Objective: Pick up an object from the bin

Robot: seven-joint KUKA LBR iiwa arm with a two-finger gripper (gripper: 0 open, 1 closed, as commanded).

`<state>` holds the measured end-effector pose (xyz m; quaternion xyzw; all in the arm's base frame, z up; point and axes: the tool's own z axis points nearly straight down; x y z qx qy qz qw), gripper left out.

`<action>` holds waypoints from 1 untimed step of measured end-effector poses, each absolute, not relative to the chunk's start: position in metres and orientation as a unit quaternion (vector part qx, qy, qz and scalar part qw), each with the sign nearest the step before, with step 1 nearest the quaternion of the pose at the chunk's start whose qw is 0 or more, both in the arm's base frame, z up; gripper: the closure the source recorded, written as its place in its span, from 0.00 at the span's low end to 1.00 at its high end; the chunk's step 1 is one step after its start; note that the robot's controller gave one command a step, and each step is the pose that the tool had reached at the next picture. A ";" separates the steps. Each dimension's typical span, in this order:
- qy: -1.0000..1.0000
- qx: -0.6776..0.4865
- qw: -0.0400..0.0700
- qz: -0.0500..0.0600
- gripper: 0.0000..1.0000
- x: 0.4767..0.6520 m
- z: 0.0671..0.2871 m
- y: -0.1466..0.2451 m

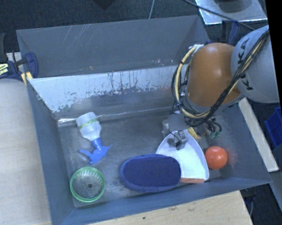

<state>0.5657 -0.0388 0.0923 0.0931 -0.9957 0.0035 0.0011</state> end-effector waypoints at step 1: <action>-0.995 0.100 -0.005 0.004 1.00 0.574 0.201 -0.016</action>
Offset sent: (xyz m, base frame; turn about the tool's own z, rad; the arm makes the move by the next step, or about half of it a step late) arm 0.0055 0.0223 0.1046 -0.0117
